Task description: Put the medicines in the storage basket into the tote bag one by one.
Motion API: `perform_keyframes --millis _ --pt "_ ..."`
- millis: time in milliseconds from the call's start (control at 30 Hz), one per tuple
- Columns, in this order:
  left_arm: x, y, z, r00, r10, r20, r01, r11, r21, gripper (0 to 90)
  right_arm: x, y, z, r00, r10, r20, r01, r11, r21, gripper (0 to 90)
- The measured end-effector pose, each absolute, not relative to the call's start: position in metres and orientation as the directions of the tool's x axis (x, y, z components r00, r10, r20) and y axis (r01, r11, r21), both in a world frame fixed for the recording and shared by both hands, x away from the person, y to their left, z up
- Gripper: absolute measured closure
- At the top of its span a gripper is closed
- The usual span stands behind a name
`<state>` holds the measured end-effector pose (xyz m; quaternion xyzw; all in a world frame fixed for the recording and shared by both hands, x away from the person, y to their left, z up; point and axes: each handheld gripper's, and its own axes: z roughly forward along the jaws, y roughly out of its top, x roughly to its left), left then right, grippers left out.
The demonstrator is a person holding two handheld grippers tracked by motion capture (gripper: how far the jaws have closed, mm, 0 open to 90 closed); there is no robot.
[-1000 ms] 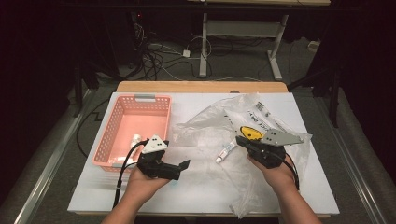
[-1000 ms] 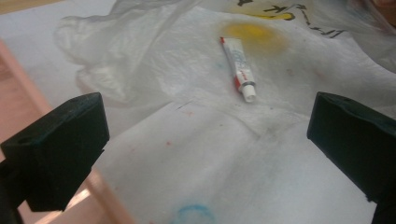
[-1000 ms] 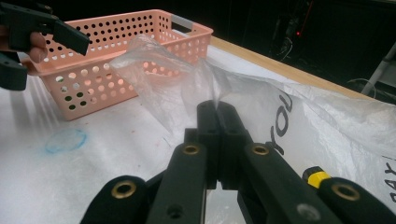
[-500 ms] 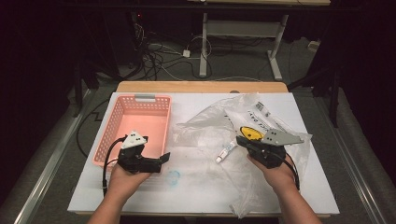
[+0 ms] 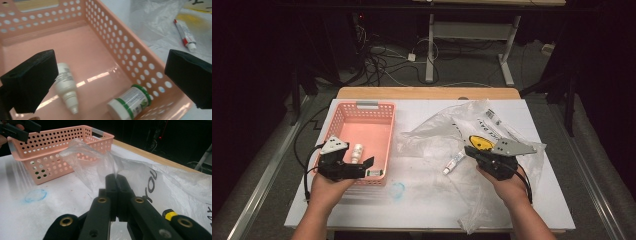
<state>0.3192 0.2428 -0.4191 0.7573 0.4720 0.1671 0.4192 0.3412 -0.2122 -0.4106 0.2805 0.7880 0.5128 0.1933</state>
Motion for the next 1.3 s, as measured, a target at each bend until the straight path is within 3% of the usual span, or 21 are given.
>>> perform_keyframes --millis 333,700,1133,1300 --pt "0.321 0.276 -0.423 0.422 0.891 -0.168 0.592 -0.131 0.795 0.0 0.342 -0.213 -0.411 -0.766 0.642 -0.022 0.243 0.321 0.916 90.0" --pt "0.326 0.265 -0.414 0.449 0.877 -0.168 0.571 -0.137 0.810 0.0 0.342 -0.214 -0.412 -0.765 0.644 -0.013 0.250 0.315 0.916 90.0" --pt "0.363 0.257 -0.412 0.457 0.858 -0.234 0.654 -0.146 0.742 0.1 0.342 -0.215 -0.412 -0.762 0.648 -0.014 0.249 0.313 0.916 90.0" --pt "0.363 0.253 -0.414 0.455 0.864 -0.213 0.702 -0.201 0.683 7.0 0.342 -0.215 -0.412 -0.761 0.649 -0.011 0.252 0.312 0.916 90.0"
